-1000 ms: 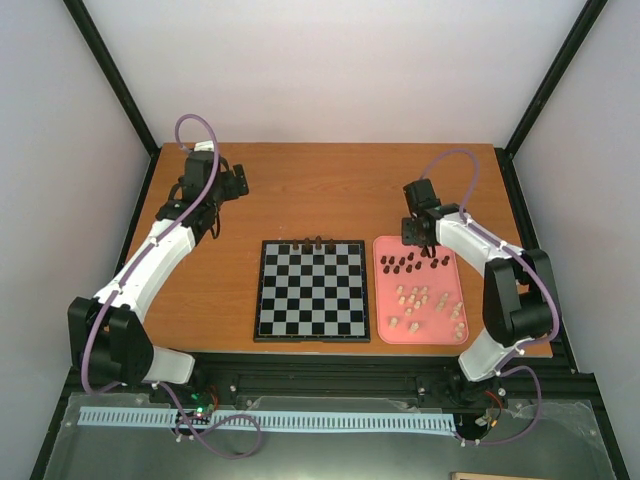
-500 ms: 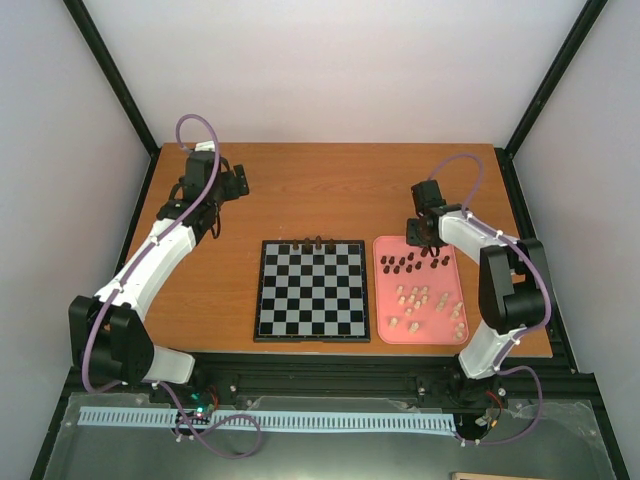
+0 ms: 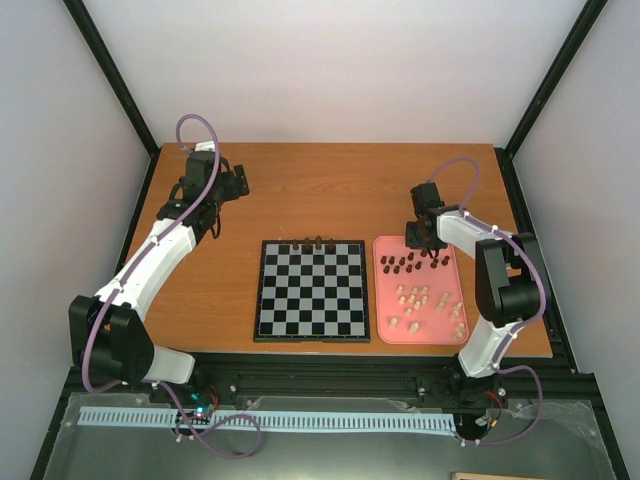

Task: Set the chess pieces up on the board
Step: Pick up the chess piece from the storage box, then place the chess piece on the chessboard, then pick up the chess piece from the storage box.

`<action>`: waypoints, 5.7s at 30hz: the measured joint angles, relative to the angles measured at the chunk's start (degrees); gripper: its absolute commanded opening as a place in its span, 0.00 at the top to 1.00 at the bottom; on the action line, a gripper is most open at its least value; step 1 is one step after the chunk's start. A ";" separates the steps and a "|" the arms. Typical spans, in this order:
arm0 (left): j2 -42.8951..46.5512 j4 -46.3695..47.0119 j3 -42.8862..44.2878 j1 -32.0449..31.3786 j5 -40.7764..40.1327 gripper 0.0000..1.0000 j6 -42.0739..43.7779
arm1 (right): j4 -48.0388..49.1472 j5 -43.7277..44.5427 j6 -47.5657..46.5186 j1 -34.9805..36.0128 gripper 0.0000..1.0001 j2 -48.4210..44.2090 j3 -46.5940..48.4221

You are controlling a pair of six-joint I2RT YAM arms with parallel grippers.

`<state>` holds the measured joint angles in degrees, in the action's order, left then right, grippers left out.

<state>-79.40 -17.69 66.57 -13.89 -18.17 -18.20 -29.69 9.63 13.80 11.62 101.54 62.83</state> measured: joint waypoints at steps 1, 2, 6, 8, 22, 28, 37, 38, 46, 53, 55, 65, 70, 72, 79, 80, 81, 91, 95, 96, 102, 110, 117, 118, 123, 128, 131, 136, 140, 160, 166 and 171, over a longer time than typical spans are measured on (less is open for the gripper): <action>0.00 0.00 0.00 0.00 0.00 0.00 0.00 | 0.00 0.02 -0.04 0.00 0.74 0.09 0.00; 0.00 0.00 0.00 0.00 0.02 0.00 0.00 | 0.02 0.00 -0.07 -0.02 0.77 0.09 0.00; 0.00 0.00 0.00 0.00 0.02 0.00 0.00 | 0.11 0.04 0.11 -0.04 0.85 0.09 0.02; 0.00 0.00 0.00 0.00 0.09 0.00 0.00 | 0.15 0.09 0.09 -0.04 0.88 0.09 0.02; 0.00 0.00 0.00 0.00 0.22 0.00 0.00 | -1.16 -0.22 0.39 0.31 0.97 -1.40 1.57; 0.00 0.00 0.00 0.00 0.22 0.00 0.00 | -3.67 -1.16 0.42 5.40 0.96 -4.31 6.95; 0.00 0.00 0.00 0.00 0.15 0.00 0.00 | -5.05 -3.72 0.39 20.09 0.96 2.82 20.85; 0.00 0.00 0.00 0.00 0.13 0.00 0.00 | -5.33 -3.96 0.39 21.33 0.96 4.57 21.90; 0.00 0.00 0.00 0.00 -0.04 0.00 0.00 | -9.60 -5.62 0.42 24.48 0.95 9.46 22.51; 0.00 0.00 0.00 0.00 -0.04 0.00 0.00 | -10.27 -6.54 0.39 24.92 0.95 9.46 22.21; 0.00 0.00 0.00 0.00 -0.07 0.00 0.00 | -10.47 -6.91 0.42 25.09 0.95 9.46 22.18; 0.00 0.00 0.00 0.00 -0.07 0.00 0.00 | -10.51 -7.32 0.37 25.35 0.95 10.32 22.18; 0.00 0.00 0.00 0.00 -0.09 0.00 0.00 | -10.54 -7.34 0.37 25.35 0.95 11.21 22.18; 0.00 0.00 0.00 0.00 -0.09 0.00 0.00 | -10.54 -7.32 0.37 25.35 0.94 11.34 22.18; 0.00 0.00 0.00 0.00 -0.09 0.00 0.00 | -10.45 -7.30 0.15 25.35 0.93 11.52 22.16; 0.00 0.00 0.00 0.00 -0.09 0.00 0.00 | -10.43 -7.30 0.13 25.35 0.93 11.69 22.16; 0.00 0.00 0.00 0.00 -0.09 0.00 0.00 | -10.38 -7.30 0.13 25.35 0.93 11.91 22.16; 0.00 0.00 0.00 0.00 -0.09 0.00 0.00 | -9.97 -7.13 -0.33 25.40 0.85 12.92 22.16; 0.00 0.02 0.00 0.00 -0.09 0.00 0.00 | -9.97 -7.10 -0.52 25.42 0.84 13.00 22.08; 0.00 0.02 0.00 0.00 -0.09 0.00 0.00 | -9.97 -7.10 -0.57 25.42 0.84 13.00 22.05; 0.00 0.00 0.00 0.00 -0.11 0.00 0.00 | -9.90 -7.32 -0.68 25.46 0.84 13.00 21.33; 0.00 0.02 0.00 0.00 -0.28 0.00 0.00 | -9.94 -7.34 -0.74 25.73 0.83 12.94 21.20; 0.00 0.02 0.00 0.00 -0.28 0.00 0.00 | -10.56 -7.34 -0.87 26.10 0.79 12.17 20.55; 0.00 0.02 0.00 0.00 -0.28 0.00 0.00 | -10.64 -7.37 -0.90 26.16 0.79 11.93 20.50; 0.00 0.02 0.00 0.00 -0.28 0.00 0.00 | -10.78 -7.58 -1.03 26.45 0.72 10.19 20.22; 0.00 0.02 0.00 0.00 -0.28 0.00 0.00 | -10.82 -6.88 -1.09 26.53 0.64 7.98 19.85; 0.00 0.02 0.00 0.00 -0.28 0.00 0.00 | -10.82 -4.70 -0.94 26.67 0.57 5.40 18.32; 0.00 0.02 0.00 0.00 -0.26 0.00 0.00 | -11.17 0.07 -0.24 25.62 0.54 -1.70 13.44; 0.00 0.02 0.00 0.00 -0.22 0.00 0.00 | -10.73 2.84 0.96 21.42 0.53 -8.11 7.69; -0.02 0.02 0.00 0.00 0.74 0.00 0.00 | -5.18 5.92 2.47 3.65 0.55 -11.23 -5.60; -0.11 0.02 0.00 0.00 0.85 0.00 0.00 | -3.45 4.44 1.99 2.47 0.58 -8.76 -5.62; -0.15 0.04 0.00 0.00 0.85 0.00 0.00 | -2.62 3.32 1.88 0.72 0.59 -7.15 -5.62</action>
<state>-79.55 -17.65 66.57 -13.89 -17.32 -18.20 -32.32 12.95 15.68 12.34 94.39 57.21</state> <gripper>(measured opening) 0.998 0.420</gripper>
